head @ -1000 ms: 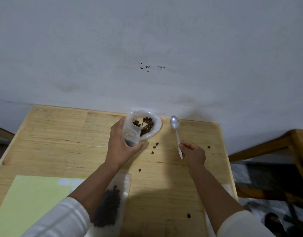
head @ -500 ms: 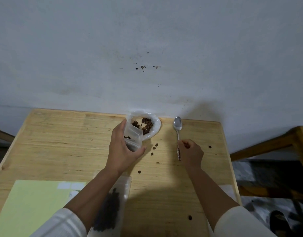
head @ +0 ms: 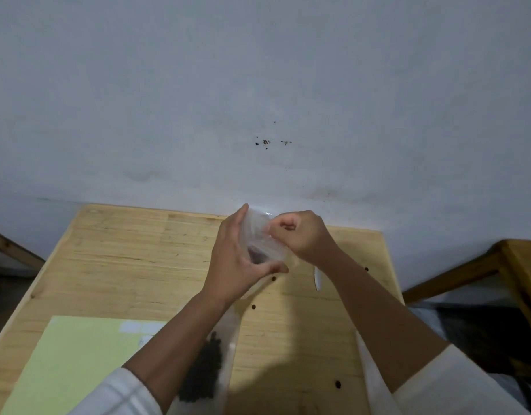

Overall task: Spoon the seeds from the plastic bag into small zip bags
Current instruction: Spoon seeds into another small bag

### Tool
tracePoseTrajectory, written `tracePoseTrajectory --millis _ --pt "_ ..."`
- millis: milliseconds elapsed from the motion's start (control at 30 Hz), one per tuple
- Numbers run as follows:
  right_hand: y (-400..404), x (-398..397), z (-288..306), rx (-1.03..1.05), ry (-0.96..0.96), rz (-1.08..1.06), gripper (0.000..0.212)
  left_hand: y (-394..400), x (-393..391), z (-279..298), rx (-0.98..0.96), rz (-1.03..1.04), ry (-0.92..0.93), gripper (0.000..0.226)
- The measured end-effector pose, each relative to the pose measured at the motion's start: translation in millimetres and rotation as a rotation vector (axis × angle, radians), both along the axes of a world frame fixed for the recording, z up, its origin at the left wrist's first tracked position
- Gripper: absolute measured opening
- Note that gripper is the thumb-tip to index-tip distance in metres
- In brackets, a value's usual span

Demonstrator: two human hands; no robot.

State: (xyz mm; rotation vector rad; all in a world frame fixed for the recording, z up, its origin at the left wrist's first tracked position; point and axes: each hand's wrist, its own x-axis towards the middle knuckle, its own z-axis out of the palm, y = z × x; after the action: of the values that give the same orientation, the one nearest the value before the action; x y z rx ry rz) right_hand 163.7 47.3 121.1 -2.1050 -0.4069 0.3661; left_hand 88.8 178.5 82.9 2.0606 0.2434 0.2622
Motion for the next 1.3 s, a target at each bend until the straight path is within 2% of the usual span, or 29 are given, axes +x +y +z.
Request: tracePoseTrajectory --millis 67,167,233,300,367,433,500,600,700,833,933,1067,1300 --pt "2 2 14 -0.054 -0.021 0.038 0.014 8 -3 7 -0.041 0.036 -0.048 0.099" --pt "5 1 29 -0.038 0.019 0.067 0.010 17 -8 15 -0.100 0.087 -0.166 0.050" --pt "4 -2 35 0.041 0.043 0.052 0.010 20 -11 22 -0.166 0.156 -0.209 0.027" --pt "0 -9 38 0.216 0.137 0.008 0.010 22 -13 27 -0.276 0.228 -0.226 0.016" --pt "-4 -19 36 0.395 0.211 -0.044 0.012 24 -16 30 -0.386 0.286 -0.217 0.014" --pt "-5 -28 30 0.457 0.180 -0.118 0.018 27 -21 32 -0.461 0.303 -0.202 0.012" --pt "-3 -36 28 0.443 0.107 -0.188 0.019 29 -27 36 -0.477 0.275 -0.200 0.017" --pt "2 -43 31 0.416 -0.005 -0.194 0.018 37 -33 40 -0.400 0.165 -0.195 0.026" --pt "4 -47 35 0.376 -0.075 -0.144 0.011 51 -35 44 -0.298 0.014 -0.175 0.017" --pt "5 -51 38 0.327 -0.053 -0.086 0.013 64 -36 49 -0.324 -0.036 -0.164 0.014" --pt "12 -55 41 0.311 -0.077 -0.118 0.014 67 -39 52 -0.347 -0.033 -0.150 0.016" --pt "21 -62 42 0.363 -0.072 -0.140 0.012 71 -43 51 -0.399 0.001 -0.159 0.016" --pt "37 -78 32 0.351 0.029 -0.118 0.007 76 -48 48 -0.330 -0.053 -0.107 0.008"
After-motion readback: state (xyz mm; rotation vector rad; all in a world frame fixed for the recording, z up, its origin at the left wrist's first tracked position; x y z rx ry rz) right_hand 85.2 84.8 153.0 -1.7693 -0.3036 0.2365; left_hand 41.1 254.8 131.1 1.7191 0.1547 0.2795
